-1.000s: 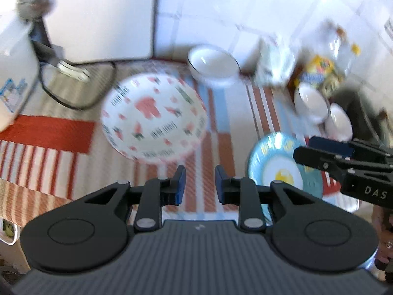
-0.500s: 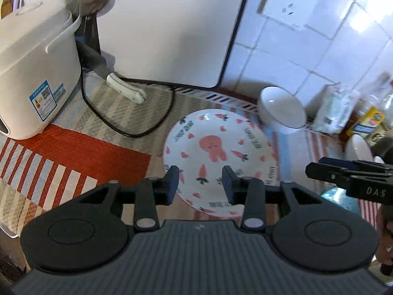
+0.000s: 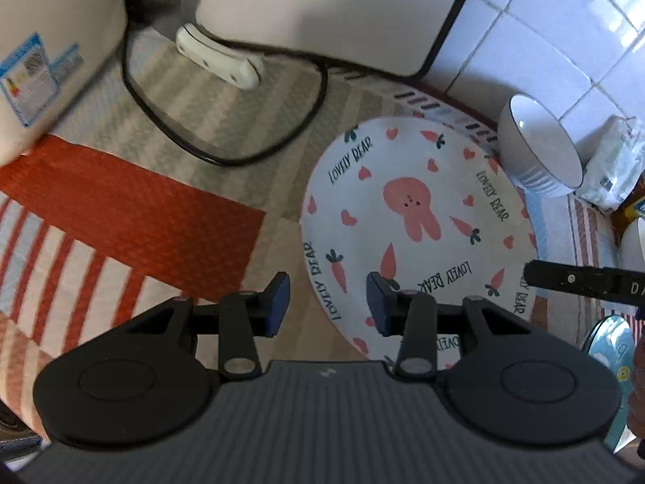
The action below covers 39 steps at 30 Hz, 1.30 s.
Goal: Organize plates and bowls
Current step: 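Grasp the rim of the pink bunny plate with the right gripper, then carry the bunny plate and lower it onto the egg plate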
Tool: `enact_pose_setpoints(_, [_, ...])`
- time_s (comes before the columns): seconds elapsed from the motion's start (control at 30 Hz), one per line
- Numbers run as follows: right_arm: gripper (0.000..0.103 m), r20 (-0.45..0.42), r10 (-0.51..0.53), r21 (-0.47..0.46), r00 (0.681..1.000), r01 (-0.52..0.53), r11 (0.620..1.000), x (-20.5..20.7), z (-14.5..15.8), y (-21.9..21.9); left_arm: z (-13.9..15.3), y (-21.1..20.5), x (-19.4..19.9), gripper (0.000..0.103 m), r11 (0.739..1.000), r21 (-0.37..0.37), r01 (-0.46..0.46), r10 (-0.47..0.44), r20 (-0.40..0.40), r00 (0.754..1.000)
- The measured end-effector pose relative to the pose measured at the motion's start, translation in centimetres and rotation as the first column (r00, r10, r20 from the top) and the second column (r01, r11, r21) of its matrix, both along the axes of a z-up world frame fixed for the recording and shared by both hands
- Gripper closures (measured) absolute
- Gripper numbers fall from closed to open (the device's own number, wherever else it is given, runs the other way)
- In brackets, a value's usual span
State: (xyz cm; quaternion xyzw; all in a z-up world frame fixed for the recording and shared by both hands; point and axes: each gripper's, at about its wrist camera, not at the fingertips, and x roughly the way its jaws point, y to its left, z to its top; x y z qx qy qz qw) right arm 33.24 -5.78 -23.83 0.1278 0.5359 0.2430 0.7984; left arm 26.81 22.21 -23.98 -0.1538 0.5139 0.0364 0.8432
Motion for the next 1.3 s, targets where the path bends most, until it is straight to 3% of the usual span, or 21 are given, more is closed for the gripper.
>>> enact_pose_setpoints(0.1, [0.049,0.028,0.0,-0.008,1.0,0.0,1.0,0.3,-0.4,0.4,-0.9,-0.9,1.0,0.067,0.997,0.074,0.031,-0.029,-0.032,0.999])
enact_pose_setpoints(0.2, [0.05,0.034,0.014,-0.031,0.999,-0.013,0.999,0.6,-0.7,0.9,-1.2,-0.9,1.8,0.072,0.999,0.033,-0.005,0.005,-0.025,1.0])
enact_pose_setpoints(0.27, [0.068,0.016,0.028,-0.005,0.999,-0.028,1.0,1.0,-0.8,0.9,-1.3,-0.7,2.1,0.072,0.998,0.008,-0.064,0.064,-0.031,0.997])
enact_pose_setpoints(0.3, [0.069,-0.002,0.034,0.016,0.999,-0.034,0.999,1.1,-0.9,0.9,-1.4,-0.6,2.1,0.074,0.997,0.003,-0.075,0.076,-0.034,0.997])
enact_pose_setpoints(0.4, [0.09,-0.016,0.025,-0.014,1.0,-0.025,1.0,1.5,-1.3,0.7,-1.5,-0.2,1.8,0.077,0.995,-0.023,-0.094,0.094,-0.026,0.995])
enact_pose_setpoints(0.6, [0.09,-0.061,0.0,0.057,0.998,0.003,0.998,2.0,-2.5,-0.2,-1.7,0.1,1.7,0.077,0.992,-0.047,-0.121,0.119,-0.033,0.992])
enact_pose_setpoints(0.67, [0.086,-0.065,-0.003,0.062,0.998,0.007,0.998,2.2,-2.8,0.1,-1.7,0.1,1.8,0.077,0.99,-0.051,-0.135,0.133,-0.039,0.99])
enact_pose_setpoints(0.93, [0.087,-0.068,0.01,0.05,0.998,-0.006,0.999,2.1,-2.1,0.6,-1.4,0.0,2.2,0.078,0.99,-0.05,-0.134,0.13,-0.074,0.989])
enact_pose_setpoints(1.13, [0.086,-0.062,0.036,0.07,0.997,-0.031,0.997,0.9,-0.6,0.0,0.5,-1.9,0.8,0.079,0.996,0.035,-0.079,0.08,-0.043,0.996])
enact_pose_setpoints(1.3, [0.086,-0.047,0.027,0.077,0.999,-0.023,0.997,-1.3,0.1,-1.5,1.6,-3.4,-0.8,0.079,0.997,0.058,-0.044,0.045,-0.028,0.999])
